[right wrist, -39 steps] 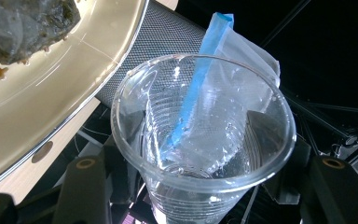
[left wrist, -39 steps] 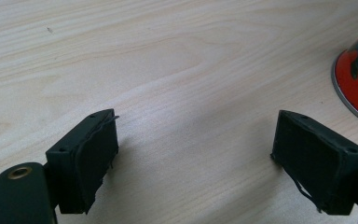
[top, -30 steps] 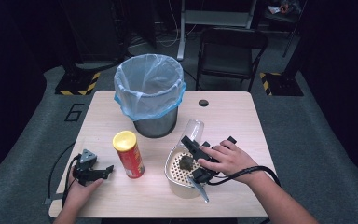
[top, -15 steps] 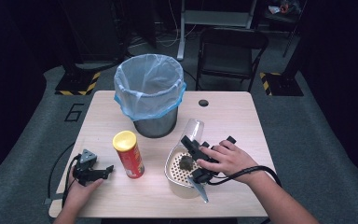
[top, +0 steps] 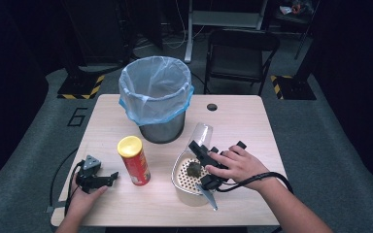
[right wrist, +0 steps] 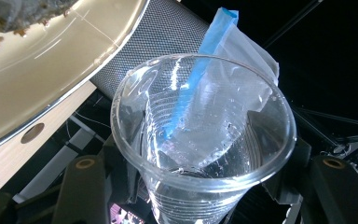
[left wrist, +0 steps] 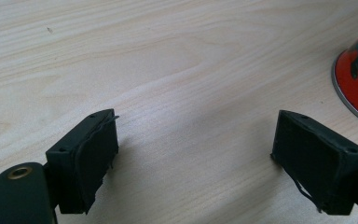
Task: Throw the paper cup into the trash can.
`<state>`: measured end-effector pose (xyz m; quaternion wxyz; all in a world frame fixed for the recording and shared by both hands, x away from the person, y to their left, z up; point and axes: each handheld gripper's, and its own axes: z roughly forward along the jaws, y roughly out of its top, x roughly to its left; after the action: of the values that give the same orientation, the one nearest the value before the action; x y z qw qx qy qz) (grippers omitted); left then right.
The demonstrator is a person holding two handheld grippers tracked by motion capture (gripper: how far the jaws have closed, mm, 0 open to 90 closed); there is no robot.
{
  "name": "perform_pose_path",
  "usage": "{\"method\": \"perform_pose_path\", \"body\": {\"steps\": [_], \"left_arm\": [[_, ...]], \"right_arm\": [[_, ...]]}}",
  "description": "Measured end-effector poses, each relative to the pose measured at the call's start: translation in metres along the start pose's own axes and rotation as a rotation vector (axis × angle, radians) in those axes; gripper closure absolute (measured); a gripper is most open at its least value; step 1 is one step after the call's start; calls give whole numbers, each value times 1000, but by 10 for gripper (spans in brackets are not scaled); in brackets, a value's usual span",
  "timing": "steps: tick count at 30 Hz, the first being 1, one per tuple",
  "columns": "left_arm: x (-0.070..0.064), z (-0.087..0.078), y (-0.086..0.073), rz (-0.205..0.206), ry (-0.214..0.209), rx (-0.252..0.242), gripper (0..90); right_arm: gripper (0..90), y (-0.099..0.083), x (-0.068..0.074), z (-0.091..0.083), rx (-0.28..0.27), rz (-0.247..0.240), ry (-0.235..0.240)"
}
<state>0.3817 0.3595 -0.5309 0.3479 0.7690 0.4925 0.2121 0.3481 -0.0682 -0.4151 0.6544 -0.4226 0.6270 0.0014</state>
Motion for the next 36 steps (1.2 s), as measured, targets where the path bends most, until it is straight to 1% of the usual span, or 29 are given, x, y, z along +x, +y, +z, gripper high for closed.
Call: {"method": "perform_pose_path", "body": {"steps": [3, 4, 5, 6, 7, 9, 10, 11, 12, 13, 14, 15, 16, 17, 18, 19, 20, 21, 22, 23, 24, 26, 27, 29, 31, 32, 33, 35, 36], "left_arm": [[0, 0, 0, 3, 2, 0, 139], [0, 0, 0, 0, 0, 0, 139], [0, 0, 0, 3, 2, 0, 139], [0, 0, 0, -1, 0, 0, 139], [0, 0, 0, 0, 0, 0, 139], [0, 0, 0, 0, 0, -1, 139], [0, 0, 0, -1, 0, -1, 139], [0, 0, 0, 0, 0, 0, 139], [0, 0, 0, 0, 0, 0, 139], [0, 0, 0, 0, 0, 0, 139], [0, 0, 0, 0, 0, 0, 139], [0, 0, 0, 0, 0, 0, 140], [0, 0, 0, 0, 0, 0, 139], [0, 0, 0, 0, 0, 0, 139], [0, 0, 0, 0, 0, -1, 139], [0, 0, 0, 0, 0, 0, 139], [0, 0, 0, 0, 0, 0, 139], [0, 0, 0, 0, 0, 0, 139], [0, 0, 0, 0, 0, 0, 139], [0, 0, 0, 0, 0, 0, 139], [0, 0, 0, 0, 0, 0, 139], [0, 0, 0, 0, 0, 0, 139], [0, 0, 0, 0, 0, 0, 139], [0, 0, 0, 0, 0, 0, 139], [0, 0, 0, 0, 0, 0, 140], [0, 0, 0, 0, 0, 0, 140], [0, 0, 0, 0, 0, 0, 140], [0, 0, 0, -3, -1, -2, 140], [0, 0, 0, -2, -1, -1, 140]], "right_arm": [[392, 0, 1, 0, 0, -1, -2], [391, 1, 2, 0, -4, 15, -11], [391, 2, 4, 1, -16, 59, -32], [389, 1, 1, -1, 2, 33, -20], [389, 1, 2, -1, -9, 69, -11], [384, -2, -2, -3, -1, 130, -5], [384, -2, -2, -3, -1, 130, -5], [382, -4, -5, -4, 10, 194, -49], [382, -4, -5, -4, 10, 194, -49], [382, -4, -4, -5, 19, 262, -62], [382, -5, -4, -6, 28, 280, -81], [380, -6, -2, -8, 39, 348, -97], [380, -6, -2, -8, 39, 348, -97], [380, -6, -1, -9, 41, 401, -106], [378, -6, -2, -10, 41, 433, -117], [376, -6, -1, -11, 48, 516, -145], [376, -6, -1, -11, 48, 516, -145], [375, -5, -1, -11, 45, 584, -162], [373, -5, -1, -13, 43, 712, -197], [372, -5, -1, -13, 45, 789, -219], [373, -5, -2, -14, 42, 842, -226], [373, -7, -3, -15, 24, 1047, -257], [373, -7, -3, -15, 24, 1047, -257], [373, -12, -4, -16, -10, 1226, -277], [371, -20, -6, -18, -65, 1417, -274], [367, -28, -6, -18, -124, 1600, -240], [367, -32, -6, -17, -161, 1704, -198], [367, -41, -5, -15, -237, 1919, -74], [367, -41, -5, -15, -237, 1919, -74]]}}
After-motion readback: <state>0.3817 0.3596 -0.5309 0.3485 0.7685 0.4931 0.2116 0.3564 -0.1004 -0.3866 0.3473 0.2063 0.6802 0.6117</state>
